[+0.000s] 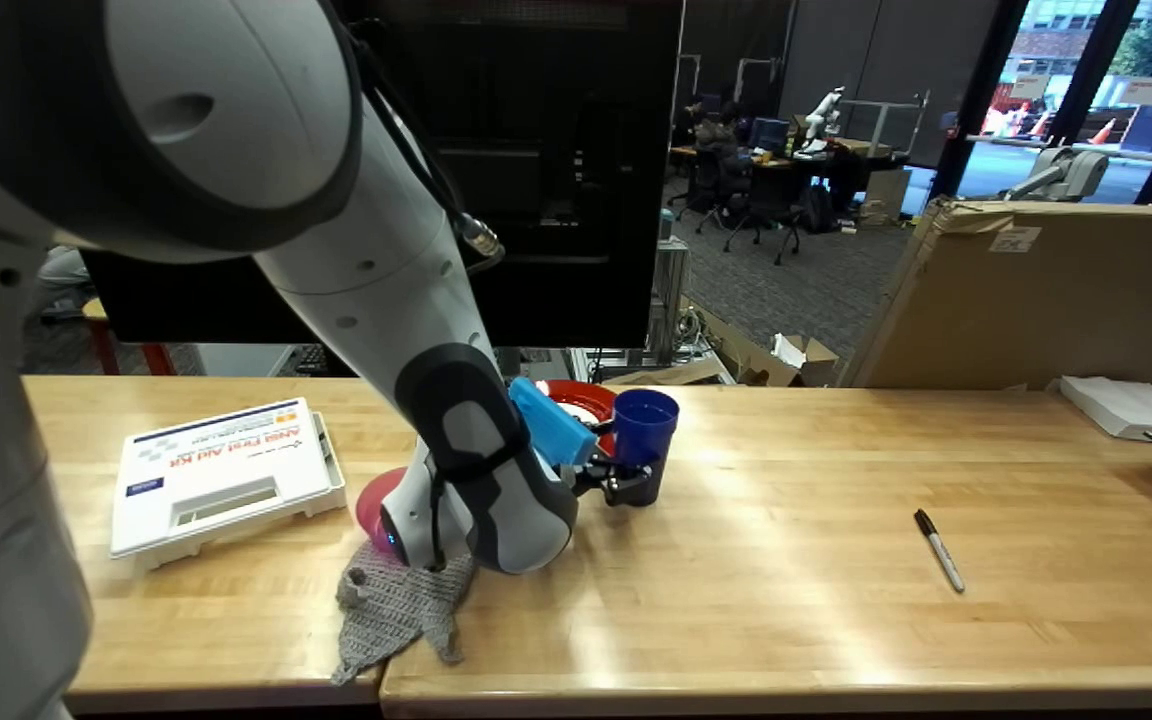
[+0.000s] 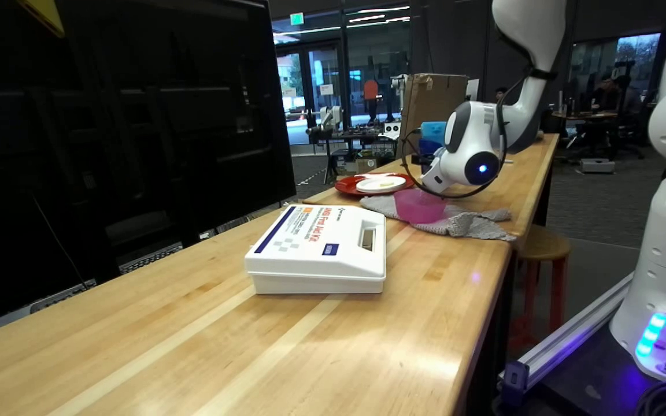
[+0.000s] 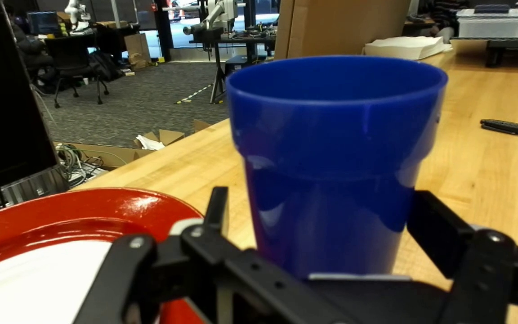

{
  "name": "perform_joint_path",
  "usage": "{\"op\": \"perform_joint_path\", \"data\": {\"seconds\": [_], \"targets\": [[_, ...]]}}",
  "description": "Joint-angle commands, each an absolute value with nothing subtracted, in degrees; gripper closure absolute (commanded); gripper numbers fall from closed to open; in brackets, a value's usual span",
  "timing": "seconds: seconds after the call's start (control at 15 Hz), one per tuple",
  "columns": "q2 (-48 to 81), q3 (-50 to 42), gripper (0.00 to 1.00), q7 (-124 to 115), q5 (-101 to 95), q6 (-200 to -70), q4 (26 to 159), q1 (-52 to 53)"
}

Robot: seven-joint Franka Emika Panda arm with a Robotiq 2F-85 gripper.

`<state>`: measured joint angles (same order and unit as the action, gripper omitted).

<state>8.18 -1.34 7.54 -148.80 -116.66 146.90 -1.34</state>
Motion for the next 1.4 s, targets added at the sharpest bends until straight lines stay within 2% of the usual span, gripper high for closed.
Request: {"op": "perform_joint_path", "data": {"seconds": [0.0, 1.33], "targets": [[7.4, -1.8, 0.0, 7.2, -148.8, -116.1, 147.6, -1.7], [10.5, -1.4, 0.0, 8.3, -148.9, -115.4, 145.0, -1.2]]}}
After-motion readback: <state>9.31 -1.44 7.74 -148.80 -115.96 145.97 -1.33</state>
